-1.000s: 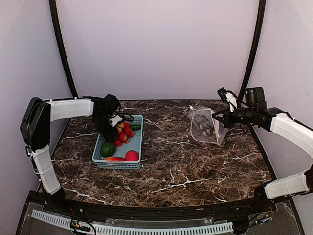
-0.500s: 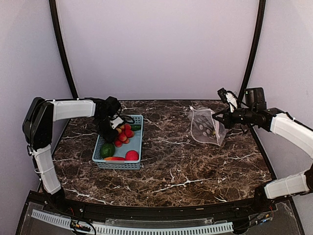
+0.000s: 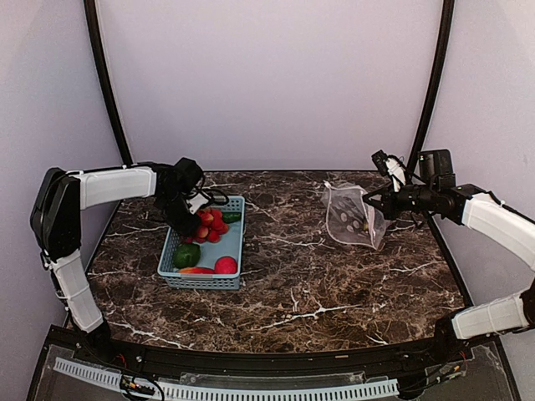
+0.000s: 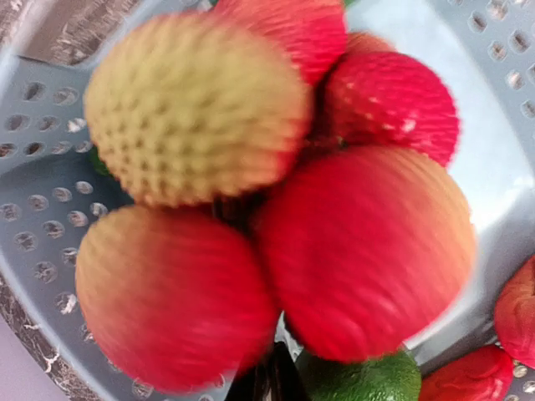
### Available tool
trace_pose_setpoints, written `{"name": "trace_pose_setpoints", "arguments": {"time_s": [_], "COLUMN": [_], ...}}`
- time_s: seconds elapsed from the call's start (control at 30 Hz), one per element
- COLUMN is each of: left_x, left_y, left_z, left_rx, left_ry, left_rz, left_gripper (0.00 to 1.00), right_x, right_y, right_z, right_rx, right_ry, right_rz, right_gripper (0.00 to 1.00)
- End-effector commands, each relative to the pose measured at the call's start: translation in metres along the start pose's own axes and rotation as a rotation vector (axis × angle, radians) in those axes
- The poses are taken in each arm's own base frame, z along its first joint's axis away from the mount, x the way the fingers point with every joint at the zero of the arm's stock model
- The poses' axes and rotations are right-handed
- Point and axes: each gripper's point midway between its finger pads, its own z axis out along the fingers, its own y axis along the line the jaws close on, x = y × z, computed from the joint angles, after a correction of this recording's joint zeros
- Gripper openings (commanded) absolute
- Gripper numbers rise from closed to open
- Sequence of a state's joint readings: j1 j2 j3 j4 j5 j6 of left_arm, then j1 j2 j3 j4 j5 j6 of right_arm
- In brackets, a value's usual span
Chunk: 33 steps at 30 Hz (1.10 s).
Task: Place the food in the zip-top bag and seal the zipper
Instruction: Pick up the fake fruit from the bin.
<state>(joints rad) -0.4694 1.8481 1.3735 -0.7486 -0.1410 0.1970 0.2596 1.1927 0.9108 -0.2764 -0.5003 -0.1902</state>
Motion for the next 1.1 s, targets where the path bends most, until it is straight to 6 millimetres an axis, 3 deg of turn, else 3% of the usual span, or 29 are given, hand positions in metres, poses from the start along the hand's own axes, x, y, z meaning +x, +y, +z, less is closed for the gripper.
{"name": "trace_pose_setpoints", "arguments": {"time_s": [0.0, 0.33, 0.53, 0.63, 0.8, 1.07], "left_x": [-0.016, -0.036, -0.045, -0.049, -0.064, -0.096], "left_y": [0.004, 0.000, -0.018, -0.023, -0.054, -0.127], "left_z": [-0.043, -0.108, -0.158, -0.180, -0.222, -0.290], "left_rx": [0.007, 0.084, 0.201, 0.180, 0.225, 0.466], "left_ry": [-0.143, -0.328, -0.456, -0.504, -0.619, -0.876], "left_rz": [-0.045, -0.119, -0.149, -0.137, -0.077, -0.002], "left_gripper": [0.01, 0.01, 0.01, 0.01, 0.01, 0.01], "right_x": [-0.003, 0.000, -0.002, -0.008, -0.019, -0.048], "right_y": [-0.004, -0.006, -0.008, -0.008, -0.006, 0.006], "right_z": [0.000, 0.002, 0.004, 0.005, 0.009, 0.013], "right_rx": [0.012, 0.015, 0.016, 0.002, -0.030, -0.100], "right_ry": [-0.022, -0.011, -0.008, -0.011, -0.002, 0.044], "right_rz": [-0.022, -0.019, -0.012, 0.001, 0.028, 0.010], "right_gripper": [0.00, 0.00, 0.00, 0.00, 0.00, 0.00]}}
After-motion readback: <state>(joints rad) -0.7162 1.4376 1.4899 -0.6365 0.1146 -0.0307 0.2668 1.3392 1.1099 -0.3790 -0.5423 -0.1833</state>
